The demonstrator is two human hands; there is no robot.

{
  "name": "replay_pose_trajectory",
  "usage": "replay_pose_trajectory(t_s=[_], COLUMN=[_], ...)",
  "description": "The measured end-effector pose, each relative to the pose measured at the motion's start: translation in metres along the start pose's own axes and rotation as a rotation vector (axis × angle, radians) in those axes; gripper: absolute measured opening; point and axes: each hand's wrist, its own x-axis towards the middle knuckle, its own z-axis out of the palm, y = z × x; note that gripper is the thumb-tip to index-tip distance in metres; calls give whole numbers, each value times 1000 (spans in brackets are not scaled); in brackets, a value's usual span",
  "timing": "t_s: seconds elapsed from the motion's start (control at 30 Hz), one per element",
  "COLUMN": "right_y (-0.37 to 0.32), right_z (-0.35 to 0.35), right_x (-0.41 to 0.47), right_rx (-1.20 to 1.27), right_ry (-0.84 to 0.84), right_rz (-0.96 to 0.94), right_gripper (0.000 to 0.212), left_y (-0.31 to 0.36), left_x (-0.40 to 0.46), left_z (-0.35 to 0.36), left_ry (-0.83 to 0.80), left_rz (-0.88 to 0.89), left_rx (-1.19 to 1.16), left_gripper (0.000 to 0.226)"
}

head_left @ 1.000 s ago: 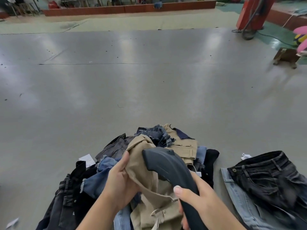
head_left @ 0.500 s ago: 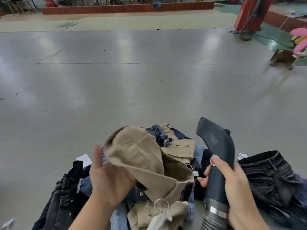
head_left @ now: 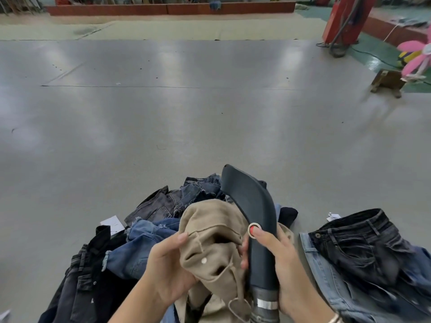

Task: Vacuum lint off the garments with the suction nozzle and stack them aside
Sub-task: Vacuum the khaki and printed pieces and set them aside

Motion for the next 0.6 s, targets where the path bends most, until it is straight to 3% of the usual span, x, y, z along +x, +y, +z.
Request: replay_pose_trajectory(t_s=[0.1, 0.17, 0.3, 0.4, 0.5, 0.6], right_y=[4, 6, 8, 10, 16, 23], right_z=[2, 3, 5, 2, 2, 5], right_x=[-2, 0, 1, 6, 10, 9], right_rx=[-24, -117, -305, -260, -203, -153], right_ry=[-62, -130, -233, -213, -213, -246], right_rz=[-33, -97, -194, -158, -135, -87], right_gripper=[41, 52, 49, 60, 63, 60], left_y=[-1, -4, -7, -6, -9, -13], left_x=[0, -2, 2, 0, -6, -4], left_z=[3, 0, 2, 8, 12, 15], left_ry=[39, 92, 100, 78, 18, 201], left_rz=[11, -29, -1, 0, -128, -103], left_rx=[-94, -71, -265, -333, -408, -417], left_gripper=[48, 58, 60, 50, 45, 37])
